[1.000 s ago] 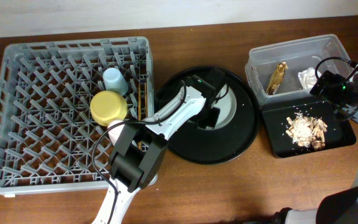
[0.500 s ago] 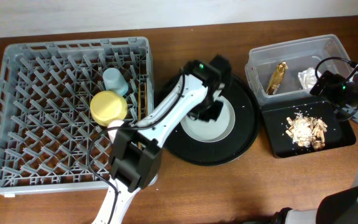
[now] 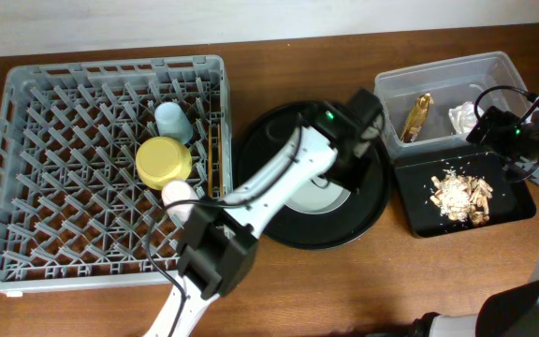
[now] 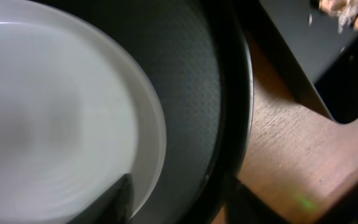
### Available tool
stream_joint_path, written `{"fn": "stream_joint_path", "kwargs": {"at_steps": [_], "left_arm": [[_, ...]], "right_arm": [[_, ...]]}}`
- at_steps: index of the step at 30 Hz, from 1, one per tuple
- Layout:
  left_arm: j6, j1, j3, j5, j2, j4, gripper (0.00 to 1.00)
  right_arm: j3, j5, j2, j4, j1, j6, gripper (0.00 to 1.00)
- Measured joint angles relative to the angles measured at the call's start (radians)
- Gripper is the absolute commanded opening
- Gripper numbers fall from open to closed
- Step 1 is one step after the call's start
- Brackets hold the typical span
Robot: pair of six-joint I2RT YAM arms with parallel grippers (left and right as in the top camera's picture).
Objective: Sort waste into correct bins and load items into the dishwasher rack
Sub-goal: 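Grasp the white plate's edge with the left gripper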
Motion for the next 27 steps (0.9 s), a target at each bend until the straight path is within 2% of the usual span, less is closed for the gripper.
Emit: {"fn": "stream_joint_path", "kwargs": {"at_steps": [2, 6, 11, 14, 20, 27], "left_arm": [[-0.009, -0.035, -0.054, -0.033, 0.000, 0.045, 0.25], [-0.039, -0.100, -0.134, -0.154, 0.000, 0.152, 0.22], [-0.071, -0.141, -0.154, -0.310, 0.000, 0.207, 0.23], [-0.097, -0.143, -0.155, -0.372, 0.000, 0.224, 0.29], [-0.108, -0.142, -0.171, -0.413, 0.000, 0.267, 0.31], [-0.121, -0.142, -0.293, -0.442, 0.000, 0.351, 0.31]], "right_arm": [[0.000, 0.000, 0.000, 0.000, 0.000, 0.000, 0.99], [0.000, 0.000, 0.000, 0.000, 0.000, 0.000, 0.99], [0.000, 0.000, 0.000, 0.000, 0.000, 0.000, 0.99], [0.000, 0.000, 0.000, 0.000, 0.000, 0.000, 0.99], [0.000, 0.000, 0.000, 0.000, 0.000, 0.000, 0.99], [0.000, 0.000, 0.000, 0.000, 0.000, 0.000, 0.99]]}}
